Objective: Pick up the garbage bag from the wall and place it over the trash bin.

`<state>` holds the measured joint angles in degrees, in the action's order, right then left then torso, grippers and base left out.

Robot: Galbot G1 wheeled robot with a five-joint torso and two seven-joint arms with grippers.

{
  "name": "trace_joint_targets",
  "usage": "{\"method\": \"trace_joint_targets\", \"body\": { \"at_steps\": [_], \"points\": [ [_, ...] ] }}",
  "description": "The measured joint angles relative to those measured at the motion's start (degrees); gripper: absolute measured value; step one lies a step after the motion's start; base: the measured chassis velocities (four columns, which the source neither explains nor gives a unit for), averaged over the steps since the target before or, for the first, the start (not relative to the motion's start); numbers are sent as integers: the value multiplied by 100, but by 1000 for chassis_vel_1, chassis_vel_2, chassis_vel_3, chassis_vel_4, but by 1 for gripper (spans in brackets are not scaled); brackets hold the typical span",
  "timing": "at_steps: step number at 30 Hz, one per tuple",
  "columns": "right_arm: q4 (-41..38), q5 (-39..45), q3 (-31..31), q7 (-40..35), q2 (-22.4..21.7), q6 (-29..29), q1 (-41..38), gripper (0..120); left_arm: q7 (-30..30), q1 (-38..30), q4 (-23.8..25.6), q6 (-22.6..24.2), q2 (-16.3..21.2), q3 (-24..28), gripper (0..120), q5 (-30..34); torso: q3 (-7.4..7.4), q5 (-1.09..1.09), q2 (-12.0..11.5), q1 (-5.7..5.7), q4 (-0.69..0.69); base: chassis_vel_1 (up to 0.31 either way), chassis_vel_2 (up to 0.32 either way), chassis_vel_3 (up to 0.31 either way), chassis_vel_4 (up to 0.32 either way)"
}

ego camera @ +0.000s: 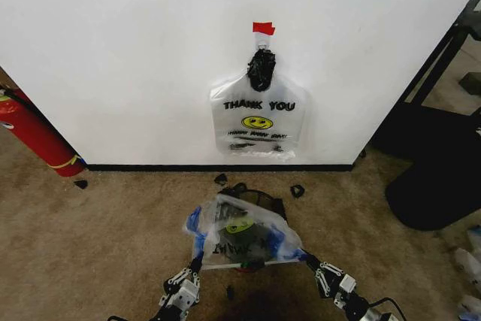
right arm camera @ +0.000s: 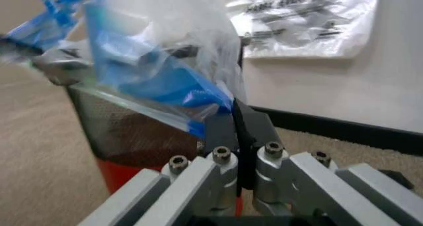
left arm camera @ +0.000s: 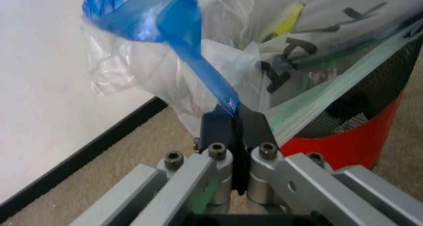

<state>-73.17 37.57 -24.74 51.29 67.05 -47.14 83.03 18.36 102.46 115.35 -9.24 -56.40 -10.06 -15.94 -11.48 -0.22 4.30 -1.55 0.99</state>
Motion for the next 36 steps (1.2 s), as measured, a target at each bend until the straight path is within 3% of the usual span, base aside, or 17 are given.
{"method": "trace_joint_targets", "body": {
  "at_steps": [9,16,24,30,33,36],
  "points": [
    [306,613,265,-58,210,22,-332,0,-75,-142,-157,80,-94,25,0,-1,0,0,0,0,0,0,0,0,0],
    [309,1653,623,-403,525,605,-609,0,-181,-225,-355,207,-75,-35,0,6,0,0,0,0,0,0,0,0,0],
    [382,1762,753,-627,742,788,-719,0,-216,-231,-527,190,-120,-56,0,3,0,-1,0,0,0,0,0,0,0],
    [237,1455,656,-618,716,747,-631,0,-281,-154,-326,17,-156,-75,0,97,0,0,0,0,0,0,0,0,0],
    [131,1335,567,-524,640,720,-544,8,-458,-42,-187,-9,-130,-114,4,114,0,0,0,0,1,0,0,0,0],
    [31,1158,419,-322,528,651,-448,19,-660,138,-9,-2,-53,-145,16,106,0,-1,0,0,-1,0,0,0,0]
  ]
}}
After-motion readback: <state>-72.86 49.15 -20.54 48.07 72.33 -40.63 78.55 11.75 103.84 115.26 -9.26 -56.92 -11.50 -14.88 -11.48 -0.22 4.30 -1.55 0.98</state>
